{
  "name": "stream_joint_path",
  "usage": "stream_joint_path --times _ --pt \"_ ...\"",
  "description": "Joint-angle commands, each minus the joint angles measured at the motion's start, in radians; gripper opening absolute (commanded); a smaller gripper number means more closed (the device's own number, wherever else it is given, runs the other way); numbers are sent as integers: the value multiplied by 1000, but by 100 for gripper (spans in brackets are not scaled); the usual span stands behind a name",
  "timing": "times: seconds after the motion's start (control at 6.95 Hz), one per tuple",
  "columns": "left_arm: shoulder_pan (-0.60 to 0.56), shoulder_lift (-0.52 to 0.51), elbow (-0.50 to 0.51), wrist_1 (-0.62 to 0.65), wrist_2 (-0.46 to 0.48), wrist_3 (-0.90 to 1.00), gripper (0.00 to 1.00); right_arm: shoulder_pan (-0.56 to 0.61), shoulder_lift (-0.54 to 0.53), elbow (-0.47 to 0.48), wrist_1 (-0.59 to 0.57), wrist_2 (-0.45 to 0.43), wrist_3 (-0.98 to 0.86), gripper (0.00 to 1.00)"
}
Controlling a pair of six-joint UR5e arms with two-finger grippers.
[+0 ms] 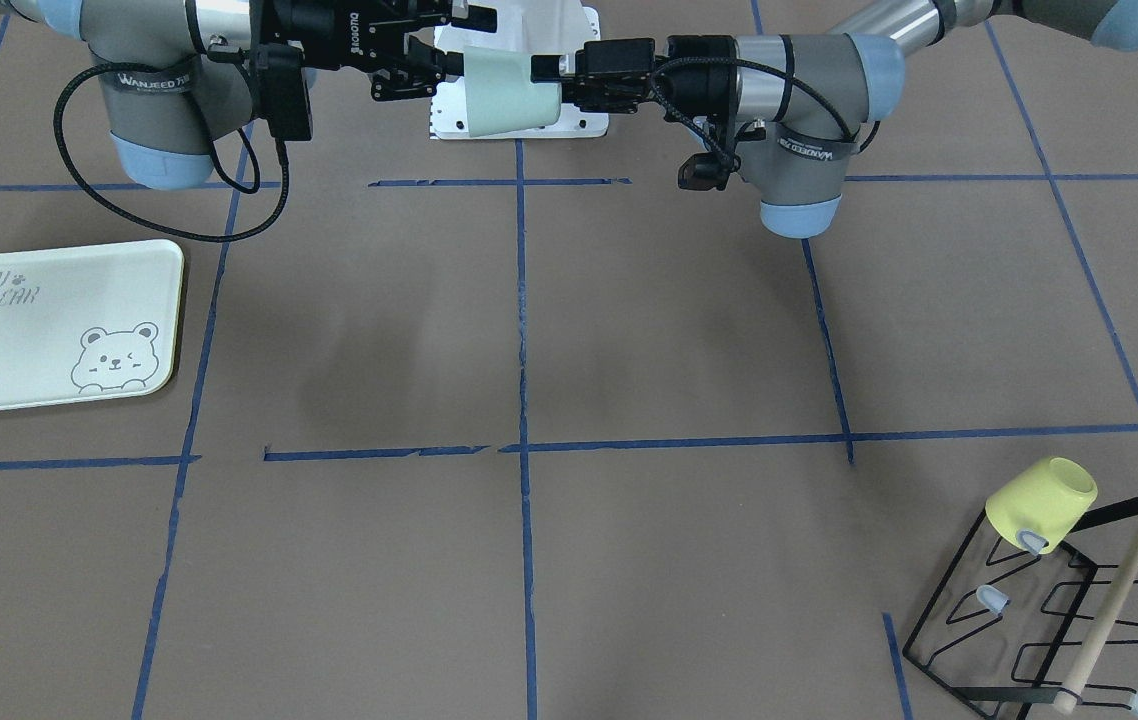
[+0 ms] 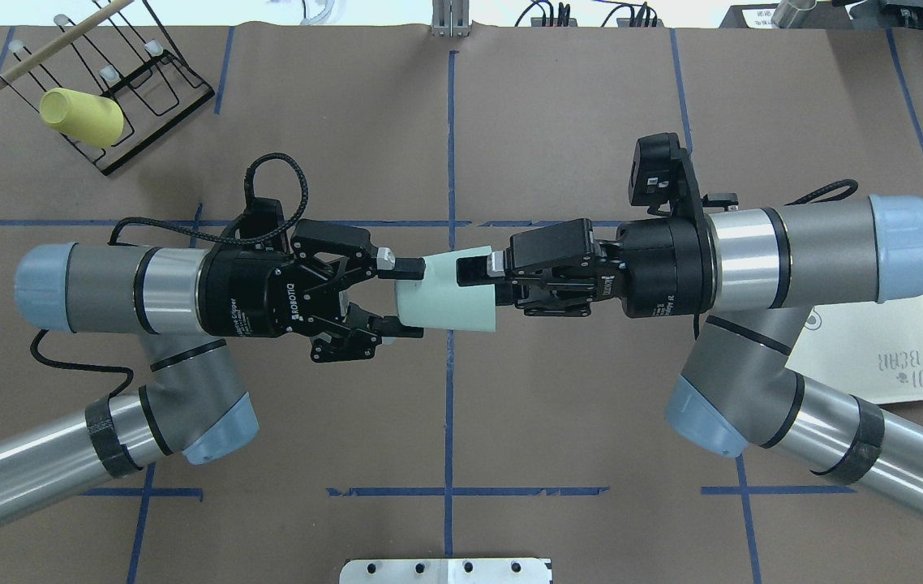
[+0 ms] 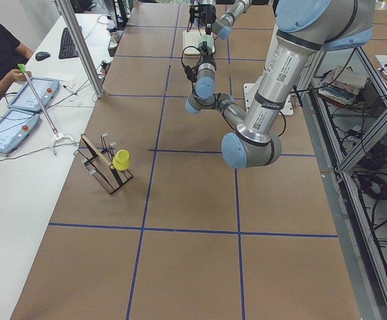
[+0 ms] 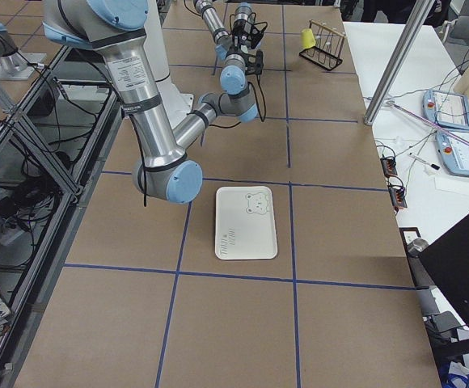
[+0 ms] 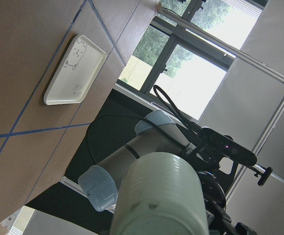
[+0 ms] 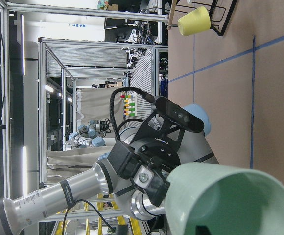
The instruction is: Left arm grabs green cup and hands to right arm on tray
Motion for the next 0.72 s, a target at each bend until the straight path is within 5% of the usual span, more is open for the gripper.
stream_joint_path --times 0.0,0.14,0.29,0.43,0.58 --pt "1 0 -3 -1 0 0 24 -6 0 -2 0 0 0 20" --pt "1 1 -3 -1 0 0 34 -10 -2 -2 2 -5 -1 6" --pt "1 6 -3 -1 0 0 56 -19 -2 -2 2 -17 -1 0" --pt "1 13 -17 -1 0 0 89 -24 0 -2 2 -25 0 0" --pt "-1 16 -21 0 2 5 100 -25 0 0 2 -25 0 0"
